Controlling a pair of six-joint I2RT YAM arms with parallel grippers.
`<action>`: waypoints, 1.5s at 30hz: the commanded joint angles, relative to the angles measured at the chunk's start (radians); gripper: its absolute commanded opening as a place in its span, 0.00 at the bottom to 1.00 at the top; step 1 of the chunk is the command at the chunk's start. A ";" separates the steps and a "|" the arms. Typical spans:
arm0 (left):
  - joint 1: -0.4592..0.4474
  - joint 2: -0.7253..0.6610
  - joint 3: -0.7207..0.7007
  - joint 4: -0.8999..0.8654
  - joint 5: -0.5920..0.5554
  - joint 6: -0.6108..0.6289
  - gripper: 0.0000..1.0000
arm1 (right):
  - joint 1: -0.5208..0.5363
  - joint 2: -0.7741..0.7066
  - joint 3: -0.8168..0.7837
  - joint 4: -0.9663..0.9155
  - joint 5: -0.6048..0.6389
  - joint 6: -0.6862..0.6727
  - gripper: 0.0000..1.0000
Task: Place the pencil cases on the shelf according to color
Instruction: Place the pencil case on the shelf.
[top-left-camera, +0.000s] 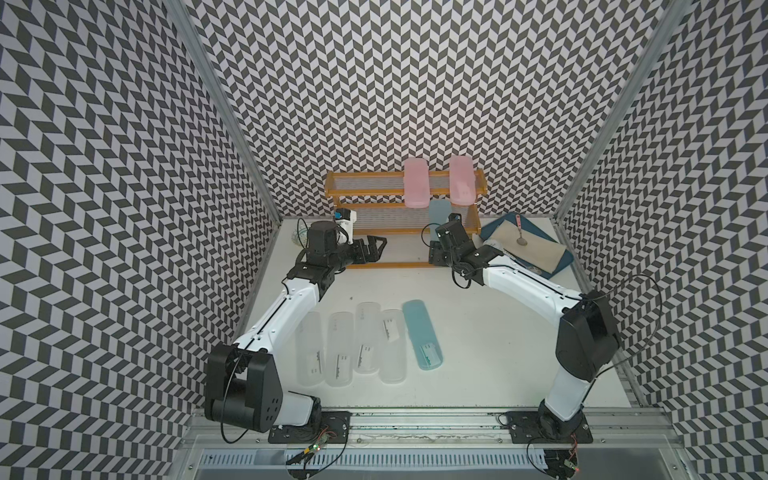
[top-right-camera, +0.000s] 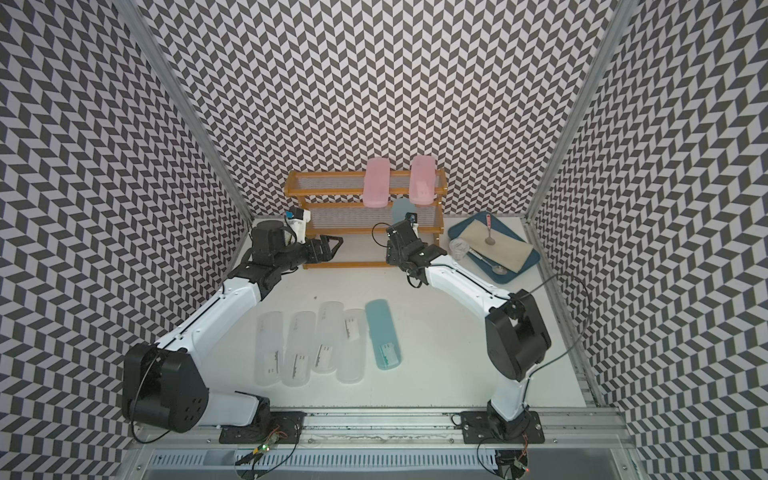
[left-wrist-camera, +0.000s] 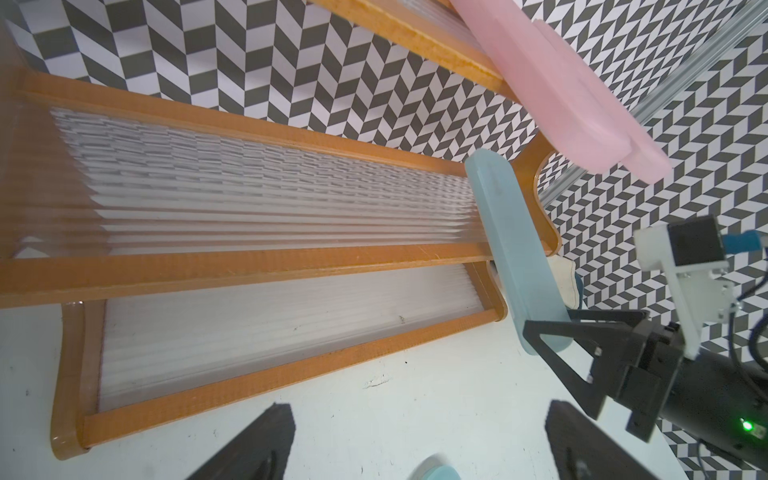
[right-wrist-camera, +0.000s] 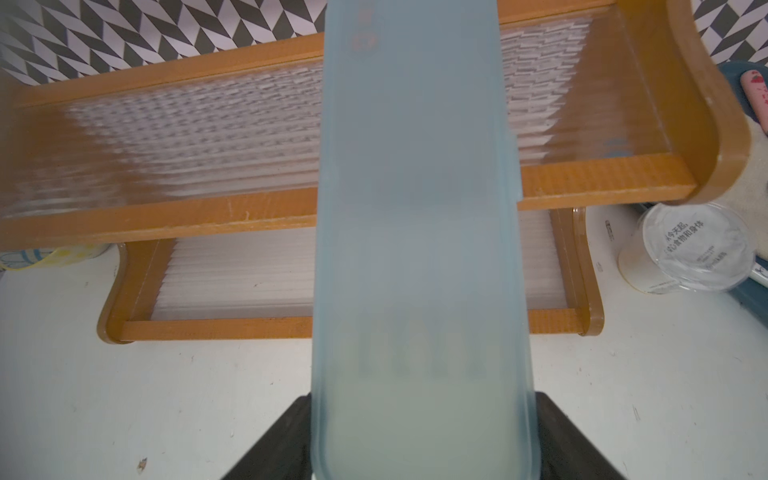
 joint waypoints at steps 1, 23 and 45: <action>0.009 0.011 0.011 -0.004 0.032 0.008 0.99 | -0.017 0.042 0.064 0.019 0.008 -0.013 0.72; 0.035 0.019 0.009 0.000 0.088 -0.015 1.00 | -0.045 0.127 0.197 -0.021 -0.067 0.005 0.89; 0.046 -0.237 -0.204 -0.083 0.104 -0.134 1.00 | 0.011 -0.310 -0.248 0.012 -0.226 0.013 0.97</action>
